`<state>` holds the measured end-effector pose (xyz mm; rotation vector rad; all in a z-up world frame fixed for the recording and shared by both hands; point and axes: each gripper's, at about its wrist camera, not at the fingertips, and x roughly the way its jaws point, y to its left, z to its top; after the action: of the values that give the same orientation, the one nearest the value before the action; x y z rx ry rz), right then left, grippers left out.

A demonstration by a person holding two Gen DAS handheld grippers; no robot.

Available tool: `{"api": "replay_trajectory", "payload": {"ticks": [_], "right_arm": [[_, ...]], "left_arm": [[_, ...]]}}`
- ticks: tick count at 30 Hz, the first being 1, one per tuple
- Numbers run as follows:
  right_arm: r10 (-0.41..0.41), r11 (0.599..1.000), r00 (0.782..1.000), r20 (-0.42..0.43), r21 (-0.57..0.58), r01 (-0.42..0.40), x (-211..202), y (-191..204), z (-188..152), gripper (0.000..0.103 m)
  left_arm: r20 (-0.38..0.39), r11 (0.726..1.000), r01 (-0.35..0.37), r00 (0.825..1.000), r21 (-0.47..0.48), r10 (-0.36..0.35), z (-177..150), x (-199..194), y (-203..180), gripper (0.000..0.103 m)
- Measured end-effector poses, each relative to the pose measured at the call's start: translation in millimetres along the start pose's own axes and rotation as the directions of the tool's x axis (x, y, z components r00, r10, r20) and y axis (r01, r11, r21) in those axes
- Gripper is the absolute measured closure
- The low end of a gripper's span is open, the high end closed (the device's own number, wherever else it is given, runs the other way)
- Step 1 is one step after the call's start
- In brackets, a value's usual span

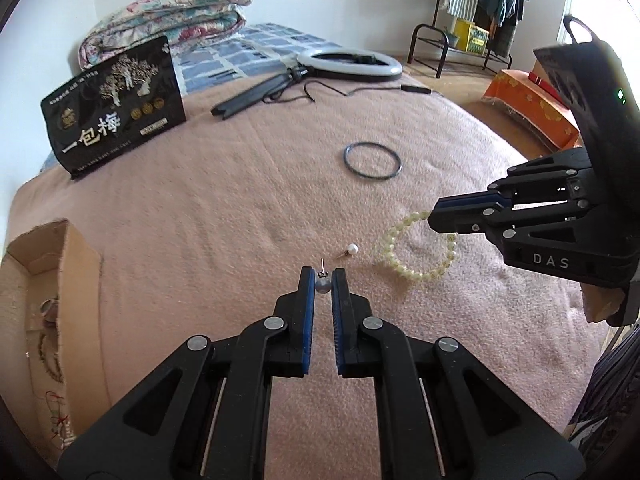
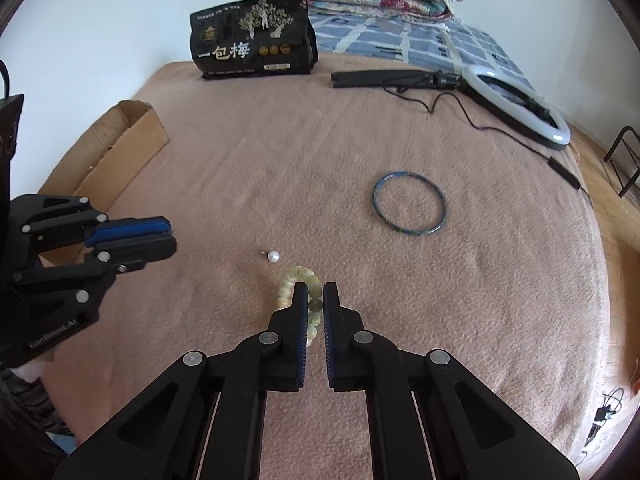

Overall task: Organize jewelry
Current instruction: 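Lift the pearl earring and bead bracelet and carry both over the box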

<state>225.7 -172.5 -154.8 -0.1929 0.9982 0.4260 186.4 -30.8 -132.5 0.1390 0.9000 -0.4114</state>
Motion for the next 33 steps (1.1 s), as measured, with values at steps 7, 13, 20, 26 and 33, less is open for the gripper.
{"api": "replay_trajectory", "payload": {"ticks": [7, 13, 20, 26, 33], "right_arm": [[-0.013, 1.0, 0.999, 0.037, 0.008, 0.012, -15.8, 3.2, 3.5, 0.097], [-0.016, 1.0, 0.997, 0.073, 0.005, 0.015, -28.0, 10.6, 7.5, 0.097], [-0.007, 1.0, 0.994, 0.108, -0.016, 0.009, -38.4, 24.3, 13.4, 0.097], [0.012, 0.999, 0.991, 0.133, -0.048, -0.006, -44.2, 43.7, 20.1, 0.097], [0.055, 0.996, 0.986, 0.158, -0.076, -0.043, -47.4, 67.7, 31.6, 0.097]], "left_arm": [[0.035, 1.0, -0.003, 0.999, -0.031, 0.004, 2.3, -22.1, 10.8, 0.097], [0.064, 0.998, -0.014, 0.998, -0.06, 0.018, 1.9, -39.8, 23.1, 0.097], [0.1, 0.994, -0.037, 0.994, -0.101, 0.047, -1.4, -65.6, 44.4, 0.097], [0.12, 0.985, -0.076, 0.988, -0.152, 0.094, -10.1, -87.6, 73.1, 0.097], [0.13, 0.964, -0.131, 0.978, -0.231, 0.164, -23.3, -108.6, 115.2, 0.096]]}}
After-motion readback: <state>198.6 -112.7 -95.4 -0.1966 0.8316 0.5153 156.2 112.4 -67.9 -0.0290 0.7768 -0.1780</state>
